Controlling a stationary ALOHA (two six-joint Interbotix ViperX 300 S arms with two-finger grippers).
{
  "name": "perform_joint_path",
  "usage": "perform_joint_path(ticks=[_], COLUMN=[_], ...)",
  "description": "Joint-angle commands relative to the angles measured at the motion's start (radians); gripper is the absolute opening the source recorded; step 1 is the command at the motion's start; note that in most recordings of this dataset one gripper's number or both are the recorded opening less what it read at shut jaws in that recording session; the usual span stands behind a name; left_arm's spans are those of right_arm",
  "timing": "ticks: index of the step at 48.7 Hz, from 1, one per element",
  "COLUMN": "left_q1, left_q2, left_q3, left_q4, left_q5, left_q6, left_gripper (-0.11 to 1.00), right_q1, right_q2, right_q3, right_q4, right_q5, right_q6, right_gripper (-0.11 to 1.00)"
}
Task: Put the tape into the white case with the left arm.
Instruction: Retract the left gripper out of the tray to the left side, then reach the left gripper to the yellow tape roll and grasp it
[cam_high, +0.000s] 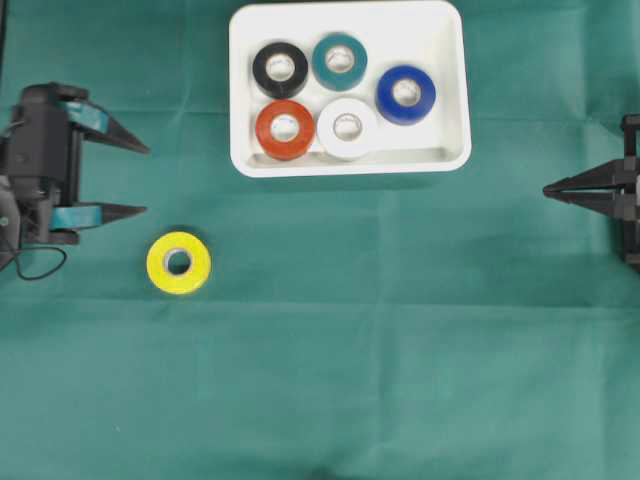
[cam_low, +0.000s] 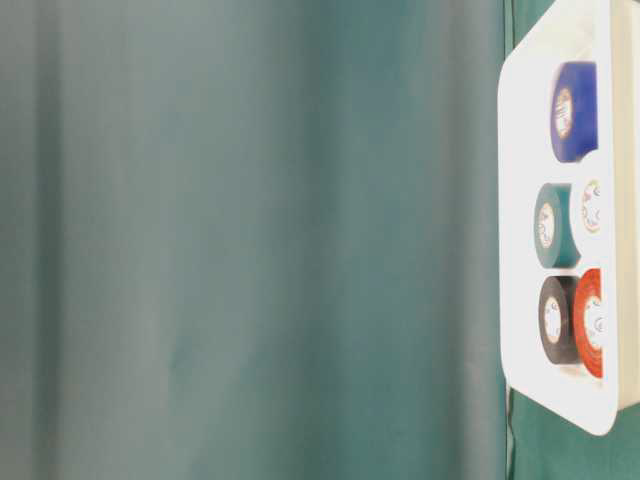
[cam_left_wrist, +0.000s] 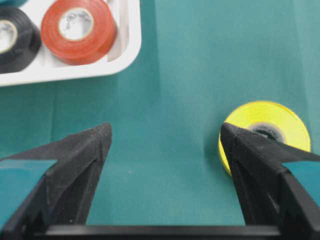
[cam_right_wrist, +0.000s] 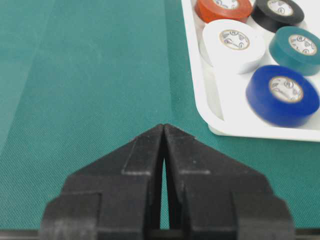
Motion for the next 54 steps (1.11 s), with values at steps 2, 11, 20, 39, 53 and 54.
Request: perform_joint_path(ticks=[2, 11, 20, 39, 53, 54], left_q1=[-0.003, -0.012, -0.029, -0.120, -0.120, -0.120], left_q2=[-0.057, -0.083, -0.072, -0.071, -0.020, -0.006], left_q3=[0.018, 0.032, 0.032, 0.038, 0.038, 0.037], left_q4=[-0.003, -0.003, -0.003, -0.006, -0.006, -0.006], left_q5=[0.006, 0.037, 0.038, 0.041, 0.006, 0.000], left_q6=[0.000, -0.002, -0.002, -0.032, -0.032, -0.032], left_gripper=[0.88, 0.88, 0.88, 0.88, 0.88, 0.88], right_q1=[-0.002, -0.002, -0.002, -0.002, -0.002, -0.002], right_q2=[0.006, 0.006, 0.006, 0.006, 0.006, 0.006], right_q3=[-0.017, -0.017, -0.017, -0.017, -0.017, -0.017], right_q4=[0.000, 0.000, 0.000, -0.002, -0.002, -0.002], right_q5=[-0.011, -0.011, -0.011, -0.011, -0.011, -0.011], right_q6=[0.002, 0.003, 0.002, 0.002, 0.002, 0.002], right_gripper=[-0.09, -0.09, -0.09, -0.09, -0.09, -0.09])
